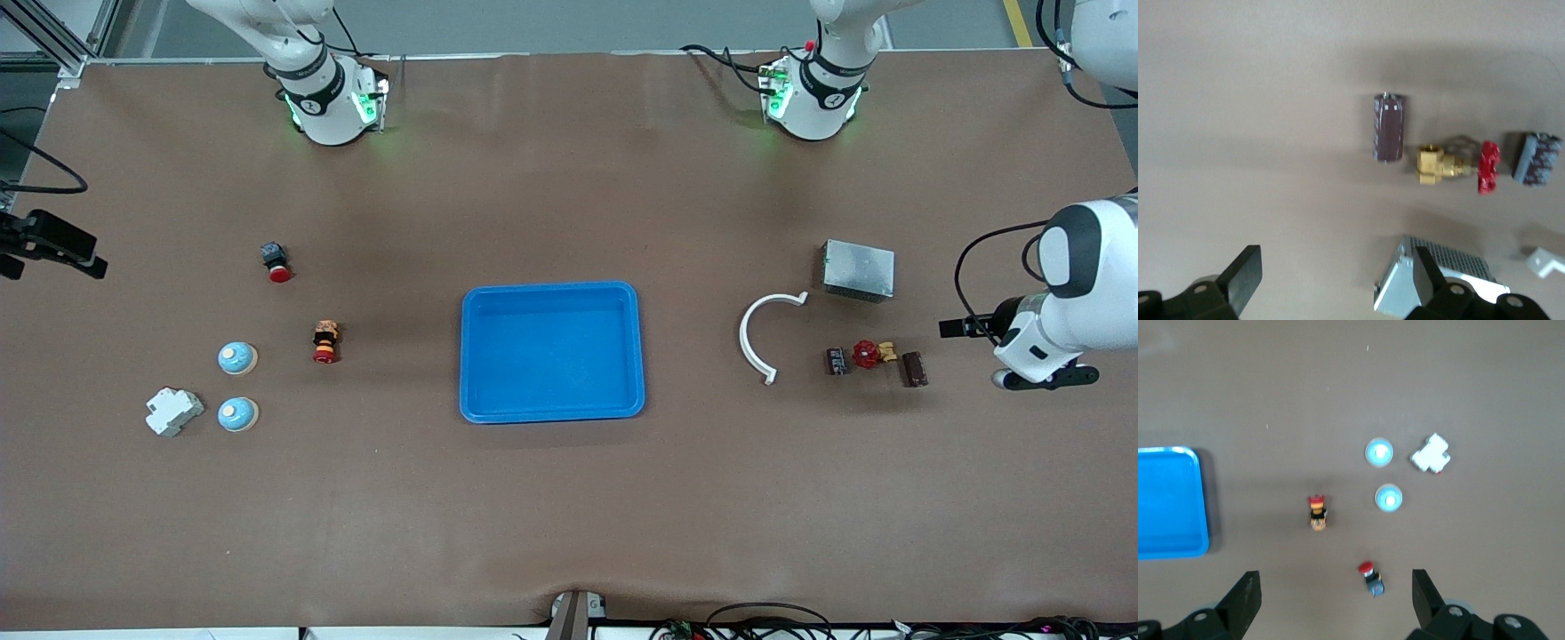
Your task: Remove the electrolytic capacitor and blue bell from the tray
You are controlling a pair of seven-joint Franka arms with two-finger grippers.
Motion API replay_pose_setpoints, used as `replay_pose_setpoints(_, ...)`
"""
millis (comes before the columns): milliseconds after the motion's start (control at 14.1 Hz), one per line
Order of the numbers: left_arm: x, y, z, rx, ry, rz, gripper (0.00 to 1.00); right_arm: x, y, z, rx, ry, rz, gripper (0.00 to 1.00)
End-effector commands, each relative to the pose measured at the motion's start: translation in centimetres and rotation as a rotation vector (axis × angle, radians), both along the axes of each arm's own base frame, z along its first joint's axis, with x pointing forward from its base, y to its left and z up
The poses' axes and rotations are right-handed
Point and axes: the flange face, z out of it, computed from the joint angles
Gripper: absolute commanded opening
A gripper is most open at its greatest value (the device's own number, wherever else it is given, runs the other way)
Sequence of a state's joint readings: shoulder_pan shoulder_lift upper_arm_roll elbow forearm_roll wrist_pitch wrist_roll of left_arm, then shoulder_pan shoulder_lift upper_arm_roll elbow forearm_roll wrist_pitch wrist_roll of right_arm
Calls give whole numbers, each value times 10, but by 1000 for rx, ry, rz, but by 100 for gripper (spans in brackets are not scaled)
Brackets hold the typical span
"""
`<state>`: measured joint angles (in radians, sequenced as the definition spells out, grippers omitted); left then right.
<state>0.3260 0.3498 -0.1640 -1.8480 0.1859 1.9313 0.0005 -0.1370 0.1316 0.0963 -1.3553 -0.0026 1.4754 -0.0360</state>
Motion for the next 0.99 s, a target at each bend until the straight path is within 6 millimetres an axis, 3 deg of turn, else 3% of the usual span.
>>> replay_pose_setpoints(0,-33,-9,34,-17,-16,-1,100,-17,1,8,-2,26,-21,100)
replay_pose_setpoints(213,-57,-25,69,-52,-67,24,100,-23,-20,8,16,49,-55,100)
replay_pose_setpoints(355,-67,-52,95,-79,-82,18,100,-24,-33,8,68,42,-81,100)
replay_pose_setpoints(922,-61,-110,193,-62,-63,-19,100,-15,-31,11,23,-20,-28,100)
